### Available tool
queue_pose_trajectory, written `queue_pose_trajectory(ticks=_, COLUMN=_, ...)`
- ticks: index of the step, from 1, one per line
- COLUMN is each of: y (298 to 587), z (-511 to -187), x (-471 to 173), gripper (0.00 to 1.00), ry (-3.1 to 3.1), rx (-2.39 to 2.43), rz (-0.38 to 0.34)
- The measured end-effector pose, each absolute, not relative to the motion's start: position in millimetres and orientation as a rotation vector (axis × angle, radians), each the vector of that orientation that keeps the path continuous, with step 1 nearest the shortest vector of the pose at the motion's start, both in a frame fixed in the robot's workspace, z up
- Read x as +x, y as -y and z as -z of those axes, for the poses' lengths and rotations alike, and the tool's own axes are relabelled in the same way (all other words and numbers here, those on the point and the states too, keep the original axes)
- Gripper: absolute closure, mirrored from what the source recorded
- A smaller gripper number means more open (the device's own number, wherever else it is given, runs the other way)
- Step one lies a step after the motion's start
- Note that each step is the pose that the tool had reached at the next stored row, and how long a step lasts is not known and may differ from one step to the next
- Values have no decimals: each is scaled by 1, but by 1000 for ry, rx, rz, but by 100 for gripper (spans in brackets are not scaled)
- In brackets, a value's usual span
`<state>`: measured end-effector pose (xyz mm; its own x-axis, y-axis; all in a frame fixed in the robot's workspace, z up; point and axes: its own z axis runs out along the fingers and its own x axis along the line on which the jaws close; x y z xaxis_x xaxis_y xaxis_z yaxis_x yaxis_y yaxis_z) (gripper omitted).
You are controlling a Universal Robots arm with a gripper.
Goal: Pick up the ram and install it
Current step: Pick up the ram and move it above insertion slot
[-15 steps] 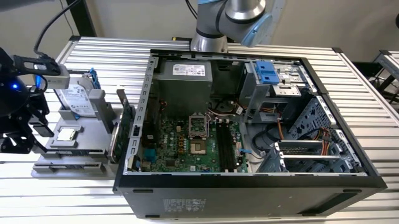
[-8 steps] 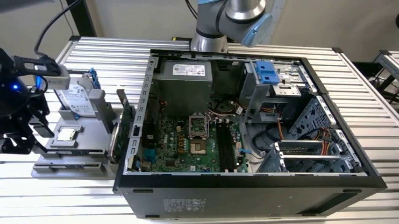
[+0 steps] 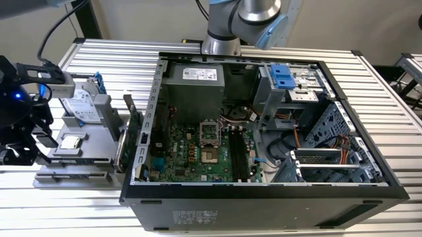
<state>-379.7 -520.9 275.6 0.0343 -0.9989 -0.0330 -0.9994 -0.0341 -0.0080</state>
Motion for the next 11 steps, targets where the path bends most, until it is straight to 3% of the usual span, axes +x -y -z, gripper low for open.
queue_pose_trajectory(ticks=11, y=527, z=-266, x=-380, gripper=0, ry=-2200, rx=-2201, rz=-46)
